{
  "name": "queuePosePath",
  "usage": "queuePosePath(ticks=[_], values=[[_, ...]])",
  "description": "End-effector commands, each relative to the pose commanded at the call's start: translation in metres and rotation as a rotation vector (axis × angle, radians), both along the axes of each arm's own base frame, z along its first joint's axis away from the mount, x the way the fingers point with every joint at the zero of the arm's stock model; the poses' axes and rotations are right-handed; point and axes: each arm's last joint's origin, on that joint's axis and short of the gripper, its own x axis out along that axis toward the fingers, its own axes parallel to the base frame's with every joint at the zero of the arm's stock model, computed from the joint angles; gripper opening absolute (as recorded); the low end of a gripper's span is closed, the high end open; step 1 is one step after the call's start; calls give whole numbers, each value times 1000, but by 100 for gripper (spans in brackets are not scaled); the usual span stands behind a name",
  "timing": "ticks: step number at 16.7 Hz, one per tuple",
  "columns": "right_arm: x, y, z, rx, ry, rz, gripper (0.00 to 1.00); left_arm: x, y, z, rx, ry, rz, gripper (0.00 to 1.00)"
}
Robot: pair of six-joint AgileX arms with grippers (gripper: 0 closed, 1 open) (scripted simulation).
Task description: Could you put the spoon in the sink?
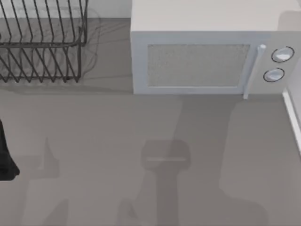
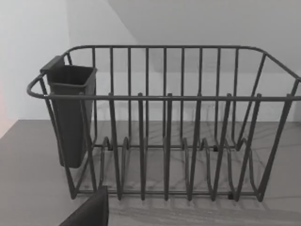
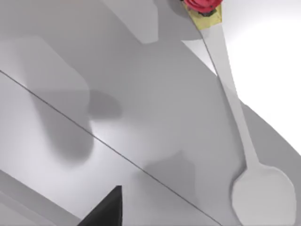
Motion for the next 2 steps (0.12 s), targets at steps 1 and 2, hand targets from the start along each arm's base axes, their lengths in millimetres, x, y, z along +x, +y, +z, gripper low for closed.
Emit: queuePosePath(ticks=[1, 2], values=[[0, 0, 0, 0, 0, 0, 100, 0, 0, 0, 0, 0, 0, 100], [0, 0, 0, 0, 0, 0, 100, 0, 0, 0, 0, 0, 0, 100]])
